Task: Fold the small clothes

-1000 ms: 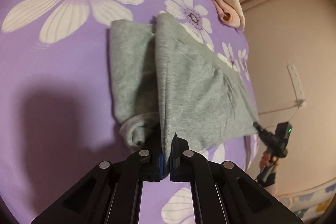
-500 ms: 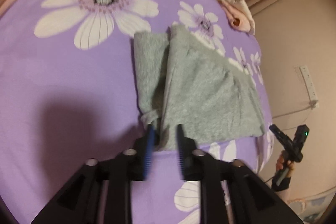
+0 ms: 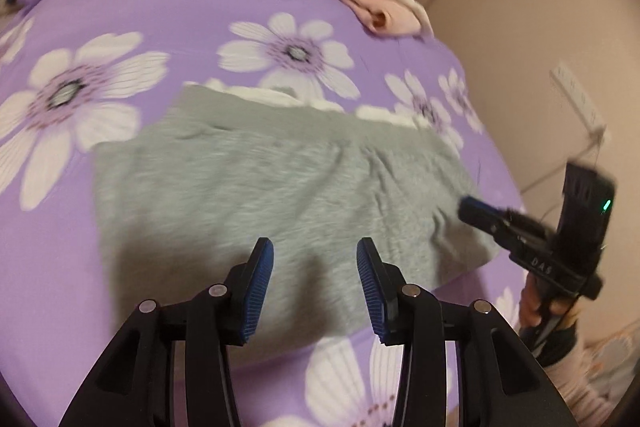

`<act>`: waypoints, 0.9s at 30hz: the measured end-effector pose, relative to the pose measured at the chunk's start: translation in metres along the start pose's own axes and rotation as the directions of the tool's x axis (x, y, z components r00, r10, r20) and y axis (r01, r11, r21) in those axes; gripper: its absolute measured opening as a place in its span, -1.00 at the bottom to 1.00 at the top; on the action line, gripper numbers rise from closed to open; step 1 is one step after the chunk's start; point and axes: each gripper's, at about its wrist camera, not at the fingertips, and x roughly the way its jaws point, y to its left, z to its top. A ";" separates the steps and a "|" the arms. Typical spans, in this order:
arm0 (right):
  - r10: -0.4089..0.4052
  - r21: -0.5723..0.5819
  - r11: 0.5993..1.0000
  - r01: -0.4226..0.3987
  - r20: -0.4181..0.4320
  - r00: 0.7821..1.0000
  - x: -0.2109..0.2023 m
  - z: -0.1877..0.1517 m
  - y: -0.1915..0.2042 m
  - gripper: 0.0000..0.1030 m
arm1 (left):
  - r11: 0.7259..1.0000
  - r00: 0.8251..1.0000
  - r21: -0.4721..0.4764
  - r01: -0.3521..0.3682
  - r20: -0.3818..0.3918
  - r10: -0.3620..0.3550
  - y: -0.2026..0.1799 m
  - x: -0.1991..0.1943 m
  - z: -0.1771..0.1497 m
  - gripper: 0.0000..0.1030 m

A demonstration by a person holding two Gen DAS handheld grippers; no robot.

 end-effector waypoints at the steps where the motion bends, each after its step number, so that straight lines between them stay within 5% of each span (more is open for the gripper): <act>1: 0.009 -0.004 1.000 -0.009 -0.012 1.000 0.006 0.001 0.003 -0.61 | 1.000 1.000 0.022 -0.013 -0.012 0.014 -0.005 0.009 -0.001 -0.20; 8: -0.045 -0.048 0.998 0.036 -0.191 0.981 0.043 -0.038 0.009 -0.62 | 0.994 0.990 0.074 -0.086 -0.107 0.094 0.003 0.043 -0.023 -0.20; 15: -0.011 -0.015 1.000 0.008 -0.211 0.977 0.020 -0.067 0.004 -0.63 | 0.999 0.994 0.025 -0.038 -0.097 0.040 0.015 0.023 -0.039 -0.20; 21: -0.016 0.030 0.999 0.019 -0.111 0.994 -0.014 -0.067 -0.011 -0.58 | 0.998 0.998 0.029 -0.053 -0.038 0.054 0.012 0.001 -0.040 -0.20; 27: -0.141 0.170 0.975 0.146 -0.040 0.989 -0.030 -0.059 -0.060 -0.57 | 0.997 0.997 -0.023 -0.080 -0.003 0.080 0.025 0.001 -0.027 -0.20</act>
